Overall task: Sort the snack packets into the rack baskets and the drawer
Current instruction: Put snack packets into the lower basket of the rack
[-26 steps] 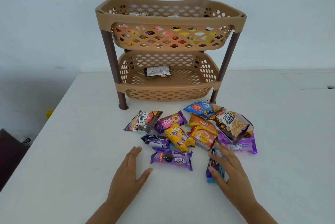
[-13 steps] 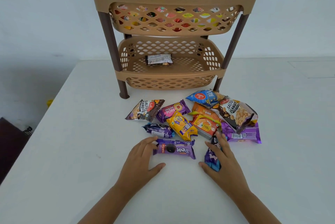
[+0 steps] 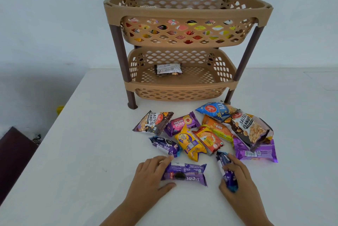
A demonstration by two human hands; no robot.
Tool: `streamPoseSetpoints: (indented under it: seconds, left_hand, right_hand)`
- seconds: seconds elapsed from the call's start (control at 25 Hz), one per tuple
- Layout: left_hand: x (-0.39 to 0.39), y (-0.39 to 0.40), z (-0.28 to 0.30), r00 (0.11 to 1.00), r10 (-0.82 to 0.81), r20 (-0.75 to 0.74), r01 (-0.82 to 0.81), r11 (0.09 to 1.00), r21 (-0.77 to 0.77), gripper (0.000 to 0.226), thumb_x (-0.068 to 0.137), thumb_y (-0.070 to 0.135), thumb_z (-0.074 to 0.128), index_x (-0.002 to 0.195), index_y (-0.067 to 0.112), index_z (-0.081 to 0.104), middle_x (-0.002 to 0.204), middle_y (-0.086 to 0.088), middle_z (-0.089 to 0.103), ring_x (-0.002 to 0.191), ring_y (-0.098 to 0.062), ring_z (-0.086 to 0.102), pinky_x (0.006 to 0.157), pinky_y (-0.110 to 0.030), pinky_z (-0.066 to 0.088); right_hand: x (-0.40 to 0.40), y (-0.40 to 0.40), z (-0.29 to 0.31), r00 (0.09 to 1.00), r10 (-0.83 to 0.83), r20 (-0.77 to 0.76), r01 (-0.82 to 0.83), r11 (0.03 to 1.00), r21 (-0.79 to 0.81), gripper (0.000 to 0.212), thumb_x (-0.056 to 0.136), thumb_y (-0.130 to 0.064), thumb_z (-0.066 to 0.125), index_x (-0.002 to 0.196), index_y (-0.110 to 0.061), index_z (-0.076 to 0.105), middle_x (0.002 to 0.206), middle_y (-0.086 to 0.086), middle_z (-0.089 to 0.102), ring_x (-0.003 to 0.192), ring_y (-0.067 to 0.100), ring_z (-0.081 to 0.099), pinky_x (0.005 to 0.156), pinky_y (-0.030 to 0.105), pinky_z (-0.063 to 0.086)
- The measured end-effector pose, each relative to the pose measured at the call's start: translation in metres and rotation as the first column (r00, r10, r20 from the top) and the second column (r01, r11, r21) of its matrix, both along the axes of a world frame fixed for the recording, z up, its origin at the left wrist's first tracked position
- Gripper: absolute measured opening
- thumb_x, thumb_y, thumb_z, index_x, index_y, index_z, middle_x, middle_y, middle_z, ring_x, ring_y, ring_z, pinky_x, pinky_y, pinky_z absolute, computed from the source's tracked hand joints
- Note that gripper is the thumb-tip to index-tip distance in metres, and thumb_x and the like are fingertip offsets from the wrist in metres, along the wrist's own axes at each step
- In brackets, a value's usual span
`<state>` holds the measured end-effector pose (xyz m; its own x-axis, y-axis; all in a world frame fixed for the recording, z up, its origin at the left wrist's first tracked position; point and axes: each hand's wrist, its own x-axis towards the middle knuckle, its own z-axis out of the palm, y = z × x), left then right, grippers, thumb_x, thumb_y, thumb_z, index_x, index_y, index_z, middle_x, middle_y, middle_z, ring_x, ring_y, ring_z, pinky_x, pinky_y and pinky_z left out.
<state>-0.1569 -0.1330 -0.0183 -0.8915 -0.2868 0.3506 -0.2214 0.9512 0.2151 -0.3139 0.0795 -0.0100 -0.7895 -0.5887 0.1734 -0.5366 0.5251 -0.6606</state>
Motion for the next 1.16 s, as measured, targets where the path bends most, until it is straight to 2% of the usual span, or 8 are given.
streamPoseSetpoints:
  seconds: [0.2,0.44,0.52,0.68,0.88,1.0,1.08,1.16]
  left_hand:
    - [-0.014,0.004,0.003,0.991,-0.127,-0.03,0.127,0.992,-0.007,0.05,0.076,0.056,0.058,0.115,0.025,0.056,0.101,0.006,0.065,0.087,-0.009,0.063,0.073,-0.018,0.049]
    - [-0.007,0.005,0.014,0.996,-0.08,-0.03,0.082,0.995,0.062,0.052,0.087,0.064,0.027,0.108,0.026,0.055,0.088,0.012,0.066,0.076,0.002,0.056,0.068,-0.009,0.046]
    - [-0.006,0.004,0.017,0.993,-0.018,-0.118,0.042,0.979,0.199,0.046,0.08,0.057,0.045,0.113,0.024,0.048,0.088,0.008,0.063,0.077,0.001,0.055,0.067,-0.008,0.048]
    - [-0.019,-0.011,0.029,0.952,0.083,-0.294,0.051,0.906,0.421,0.071,0.056,0.034,0.07,0.12,0.022,0.041,0.097,0.011,0.047,0.092,-0.003,0.052,0.064,0.001,0.044]
    - [-0.071,-0.061,0.077,0.929,0.118,-0.351,-0.007,0.953,0.302,0.051,0.073,0.035,0.065,0.119,0.018,0.05,0.103,0.004,0.053,0.087,-0.003,0.054,0.063,-0.007,0.048]
    - [-0.107,-0.093,0.097,0.934,0.156,-0.32,-0.084,0.97,0.23,0.047,0.076,0.029,0.072,0.116,0.008,0.055,0.101,-0.009,0.058,0.084,-0.006,0.049,0.061,-0.008,0.037]
    - [-0.125,-0.111,0.103,0.926,0.189,-0.328,-0.119,0.968,0.22,0.046,0.079,0.026,0.07,0.117,0.007,0.054,0.103,-0.011,0.055,0.086,-0.011,0.051,0.061,-0.013,0.038]
    - [-0.142,-0.128,0.11,0.899,0.238,-0.367,-0.167,0.962,0.214,0.045,0.08,0.026,0.068,0.119,0.011,0.051,0.107,-0.011,0.052,0.09,-0.014,0.053,0.06,-0.015,0.04]
  right_hand:
    - [-0.001,0.003,-0.001,0.984,-0.064,0.164,0.08,0.992,-0.093,0.06,0.074,0.001,0.066,0.102,-0.046,0.042,0.12,-0.019,0.05,0.102,0.009,0.053,0.067,0.007,0.045]
    - [0.001,-0.002,0.002,0.931,-0.144,0.336,0.241,0.932,-0.27,0.046,0.079,0.01,0.06,0.093,-0.032,0.049,0.114,-0.001,0.056,0.108,0.023,0.051,0.058,0.003,0.047]
    - [0.001,-0.011,0.012,0.941,-0.158,0.299,0.275,0.873,-0.404,0.046,0.077,0.015,0.06,0.093,-0.027,0.052,0.105,-0.008,0.062,0.1,0.022,0.058,0.058,0.006,0.05]
    - [-0.013,-0.049,0.049,0.95,-0.033,0.311,0.238,0.722,-0.65,0.042,0.078,0.013,0.055,0.092,-0.026,0.054,0.097,-0.023,0.065,0.099,0.011,0.062,0.057,0.014,0.055]
    - [-0.055,-0.124,0.108,0.98,0.109,0.167,0.035,0.728,-0.684,0.04,0.084,-0.008,0.059,0.092,-0.047,0.053,0.102,-0.026,0.057,0.102,-0.012,0.055,0.057,0.008,0.05]
    - [-0.093,-0.168,0.124,0.986,0.144,0.086,-0.067,0.807,-0.586,0.038,0.085,-0.011,0.061,0.095,-0.046,0.051,0.096,-0.029,0.06,0.095,-0.005,0.06,0.06,0.014,0.051]
    - [-0.118,-0.194,0.127,0.985,0.151,0.084,-0.088,0.857,-0.508,0.031,0.083,-0.013,0.06,0.099,-0.038,0.05,0.101,-0.013,0.062,0.092,0.006,0.062,0.065,0.022,0.052]
    - [-0.138,-0.217,0.125,0.984,0.156,0.088,-0.101,0.891,-0.442,0.029,0.082,-0.015,0.061,0.101,-0.034,0.05,0.104,-0.004,0.059,0.088,0.007,0.06,0.065,0.017,0.052]
